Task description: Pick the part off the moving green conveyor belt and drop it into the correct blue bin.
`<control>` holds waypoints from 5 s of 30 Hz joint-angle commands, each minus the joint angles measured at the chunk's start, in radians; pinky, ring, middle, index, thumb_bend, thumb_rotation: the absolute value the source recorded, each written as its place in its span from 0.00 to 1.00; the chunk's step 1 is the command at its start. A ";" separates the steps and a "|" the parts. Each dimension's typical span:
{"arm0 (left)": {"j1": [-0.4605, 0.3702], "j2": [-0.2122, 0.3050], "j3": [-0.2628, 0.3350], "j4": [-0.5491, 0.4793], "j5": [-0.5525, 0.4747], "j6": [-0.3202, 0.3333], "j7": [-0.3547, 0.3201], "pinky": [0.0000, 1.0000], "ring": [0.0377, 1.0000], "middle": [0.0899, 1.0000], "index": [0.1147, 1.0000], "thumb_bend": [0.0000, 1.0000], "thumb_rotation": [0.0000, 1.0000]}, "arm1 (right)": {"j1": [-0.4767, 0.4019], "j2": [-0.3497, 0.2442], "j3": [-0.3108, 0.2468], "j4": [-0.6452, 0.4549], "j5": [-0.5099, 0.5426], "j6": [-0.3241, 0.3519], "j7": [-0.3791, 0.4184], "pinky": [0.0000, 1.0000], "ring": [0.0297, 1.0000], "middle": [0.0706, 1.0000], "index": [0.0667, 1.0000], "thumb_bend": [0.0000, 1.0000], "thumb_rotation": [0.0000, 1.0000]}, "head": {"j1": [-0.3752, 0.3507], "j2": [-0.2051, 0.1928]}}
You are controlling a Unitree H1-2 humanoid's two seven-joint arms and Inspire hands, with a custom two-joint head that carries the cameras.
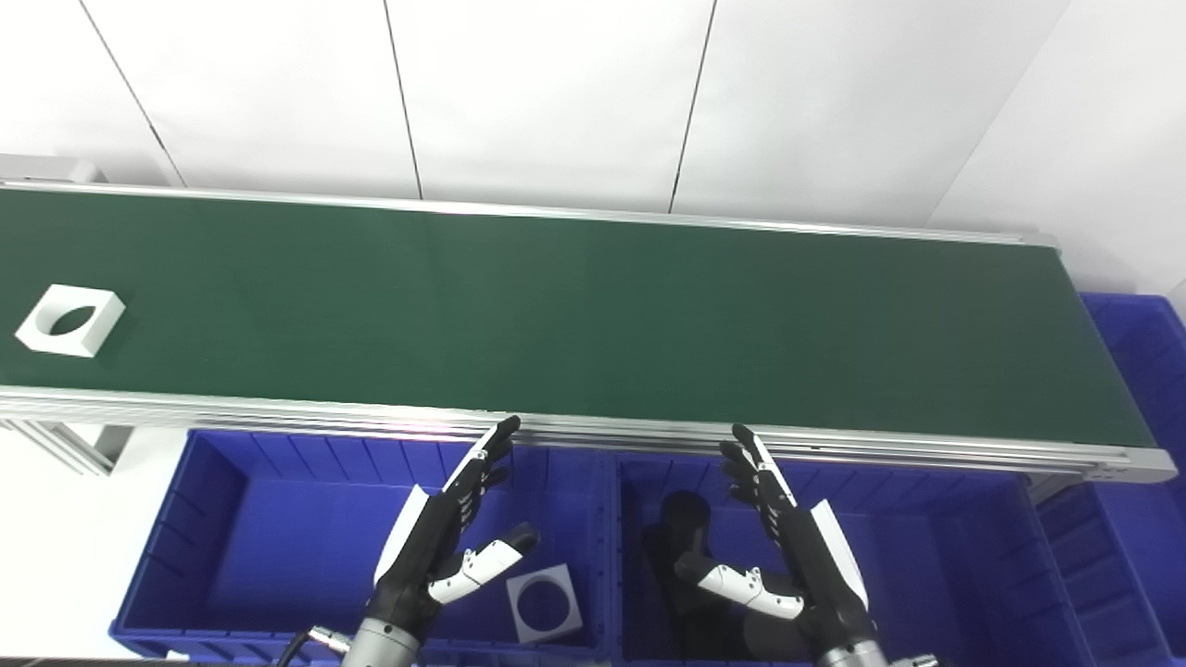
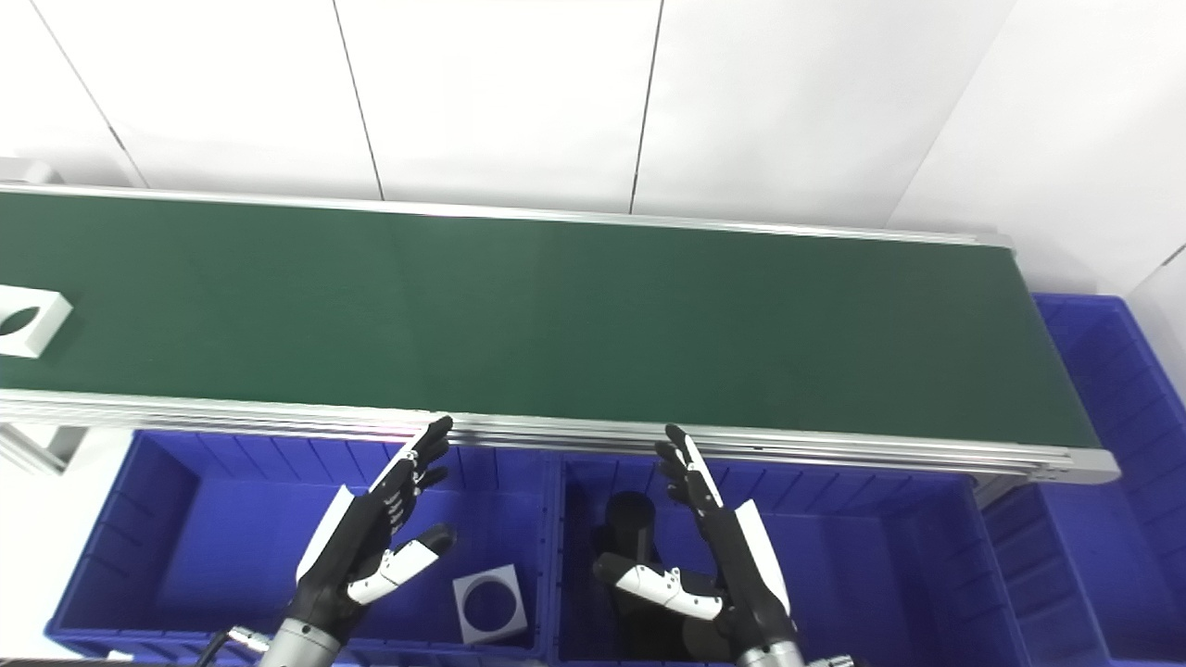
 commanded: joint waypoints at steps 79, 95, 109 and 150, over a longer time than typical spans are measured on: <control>-0.021 0.064 0.051 -0.076 -0.123 0.015 -0.080 0.92 0.95 0.95 0.92 0.76 0.78 | -0.027 0.064 0.039 -0.048 -0.002 0.043 -0.008 0.96 0.95 0.94 0.99 0.79 0.97 | -0.126 0.023; -0.024 -0.022 0.019 -0.040 0.014 -0.034 -0.008 0.83 0.90 0.92 0.90 0.84 0.66 | -0.022 -0.036 -0.003 -0.023 0.059 0.012 0.028 0.98 0.98 0.96 1.00 0.69 0.96 | 0.171 -0.036; -0.048 -0.021 0.047 -0.316 0.010 0.108 -0.017 0.86 0.93 0.95 0.90 0.78 0.60 | -0.051 -0.054 -0.019 0.029 0.101 -0.023 0.041 0.99 0.98 0.97 1.00 0.66 0.99 | 0.287 -0.056; -0.601 0.399 0.116 0.009 0.343 0.221 -0.062 0.85 0.97 0.99 0.94 0.81 0.45 | -0.082 -0.023 -0.018 0.082 0.094 -0.108 0.011 0.96 0.94 0.94 1.00 0.67 0.94 | 0.173 -0.026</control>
